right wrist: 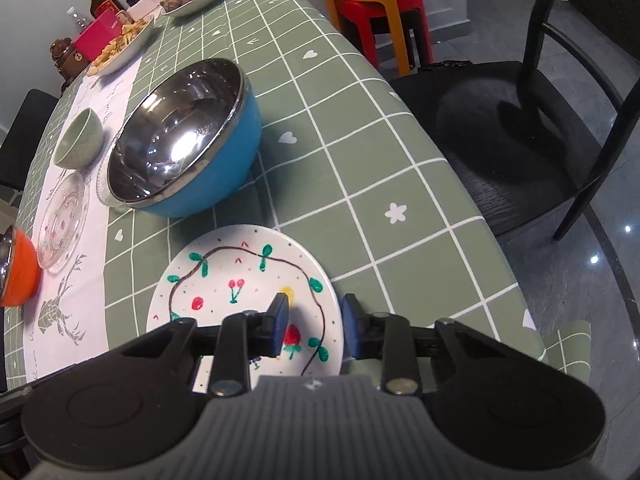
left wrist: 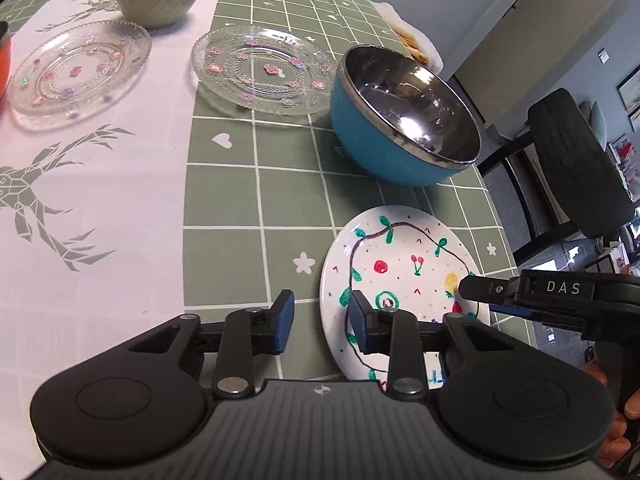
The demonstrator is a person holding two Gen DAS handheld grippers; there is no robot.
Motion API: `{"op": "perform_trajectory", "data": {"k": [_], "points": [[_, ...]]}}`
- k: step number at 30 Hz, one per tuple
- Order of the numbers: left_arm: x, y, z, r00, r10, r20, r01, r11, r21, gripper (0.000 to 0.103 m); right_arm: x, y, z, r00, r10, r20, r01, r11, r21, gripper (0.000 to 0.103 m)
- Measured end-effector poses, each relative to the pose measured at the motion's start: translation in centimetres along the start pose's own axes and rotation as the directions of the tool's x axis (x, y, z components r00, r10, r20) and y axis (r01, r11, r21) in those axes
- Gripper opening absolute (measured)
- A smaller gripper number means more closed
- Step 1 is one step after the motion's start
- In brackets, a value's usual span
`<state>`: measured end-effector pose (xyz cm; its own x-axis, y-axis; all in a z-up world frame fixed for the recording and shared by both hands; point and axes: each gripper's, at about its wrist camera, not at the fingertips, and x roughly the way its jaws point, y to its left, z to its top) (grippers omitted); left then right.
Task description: Organize plates and bowls
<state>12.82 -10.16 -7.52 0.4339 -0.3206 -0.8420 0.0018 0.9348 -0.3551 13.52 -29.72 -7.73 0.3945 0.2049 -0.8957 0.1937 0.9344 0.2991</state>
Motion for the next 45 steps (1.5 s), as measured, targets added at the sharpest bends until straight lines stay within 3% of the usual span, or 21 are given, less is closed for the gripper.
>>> {"op": "perform_trajectory", "data": {"k": [5, 12, 17, 32, 38, 45], "points": [[0.4, -0.4, -0.1, 1.000, -0.013, -0.006, 0.013, 1.000, -0.012, 0.016, 0.0, -0.5, -0.1, 1.000, -0.008, 0.007, 0.008, 1.000, 0.014, 0.016], [-0.2, -0.6, -0.2, 1.000, 0.022, -0.006, -0.022, 1.000, 0.003, 0.015, -0.3, -0.5, -0.2, 1.000, 0.021, 0.008, -0.021, 1.000, 0.010, 0.013], [-1.9, 1.1, 0.1, 0.999, 0.038, 0.019, -0.037, 0.999, -0.019, 0.015, -0.5, 0.8, -0.6, 0.996, 0.084, 0.004, -0.084, 0.996, -0.021, 0.009], [-9.9, 10.1, -0.6, 0.981, 0.171, 0.092, -0.162, 0.981, -0.105, 0.015, 0.9, 10.4, -4.3, 0.956, 0.286, -0.066, -0.292, 0.948, -0.129, 0.008], [-12.2, 14.8, -1.5, 0.964, 0.239, 0.114, -0.219, 0.961, -0.168, 0.015, 2.7, 15.3, -6.5, 0.936, 0.334, -0.110, -0.349, 0.922, -0.167, 0.008], [-12.8, 19.2, -2.8, 0.957, 0.263, 0.123, -0.222, 0.936, -0.274, 0.015, 4.1, 19.1, -8.5, 0.928, 0.349, -0.133, -0.372, 0.899, -0.232, 0.008]]}}
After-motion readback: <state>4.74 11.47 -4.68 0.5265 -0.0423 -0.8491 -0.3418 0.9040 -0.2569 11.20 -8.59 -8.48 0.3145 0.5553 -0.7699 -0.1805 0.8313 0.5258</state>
